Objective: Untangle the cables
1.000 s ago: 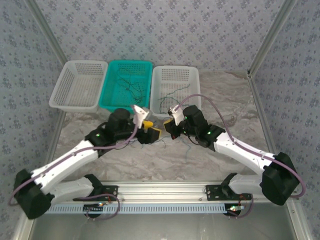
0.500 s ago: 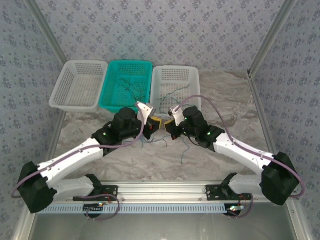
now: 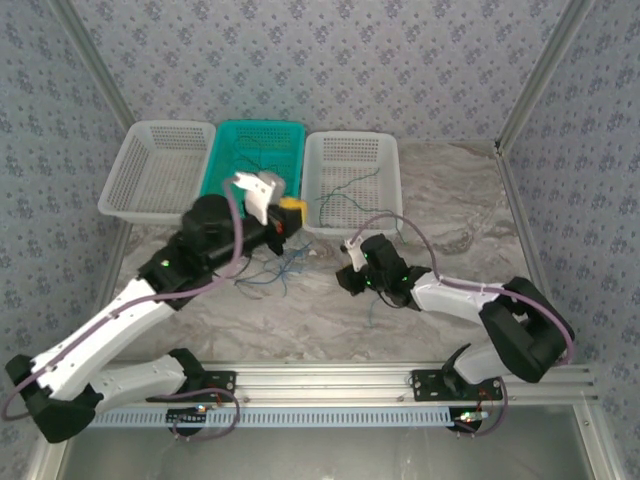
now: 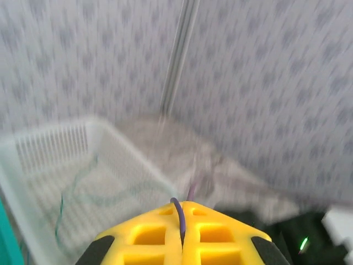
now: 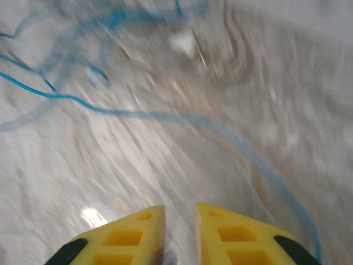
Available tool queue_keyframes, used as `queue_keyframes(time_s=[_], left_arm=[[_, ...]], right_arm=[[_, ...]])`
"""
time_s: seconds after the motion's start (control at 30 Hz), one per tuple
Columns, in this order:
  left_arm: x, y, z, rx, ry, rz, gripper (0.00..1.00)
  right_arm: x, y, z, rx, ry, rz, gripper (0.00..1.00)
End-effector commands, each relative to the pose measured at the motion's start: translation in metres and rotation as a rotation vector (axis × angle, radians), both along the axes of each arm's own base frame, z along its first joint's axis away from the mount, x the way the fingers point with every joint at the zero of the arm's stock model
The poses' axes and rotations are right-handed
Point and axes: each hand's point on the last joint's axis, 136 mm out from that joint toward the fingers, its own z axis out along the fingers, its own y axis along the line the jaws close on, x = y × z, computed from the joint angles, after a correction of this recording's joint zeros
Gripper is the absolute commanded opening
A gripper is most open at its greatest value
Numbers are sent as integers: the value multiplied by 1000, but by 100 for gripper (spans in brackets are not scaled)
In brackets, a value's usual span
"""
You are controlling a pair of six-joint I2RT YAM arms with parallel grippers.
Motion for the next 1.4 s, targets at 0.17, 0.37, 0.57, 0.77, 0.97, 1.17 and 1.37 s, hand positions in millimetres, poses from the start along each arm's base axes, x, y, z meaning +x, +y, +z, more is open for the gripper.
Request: queue_keyframes(time_s=[0.17,0.37,0.57,0.77,0.97,1.17,1.37], left_arm=[[26,46,74,-90,-132,209,0],[46,76,134,-116,-238,298,0],[83,83,183,-128,-295,312,0],[119,93,228,-156,-360,349,0],[196,117,216,-104,-285,469,0],[285,144,120,-112,65,558,0],[323,130,17,10,331,544,0]], right_arm=[[2,-7,-8,-19,9,-42,24],[-3,-8,-17,-17,35,-42,23],[-1,-5,-7,-18,39,-39,23],[1,-3,10,15,17,-51,24],[1,-8,30,35,-21,-68,25],[-1,-16,56,66,-75,-92,25],[-4,-28,79,87,-136,-124,26]])
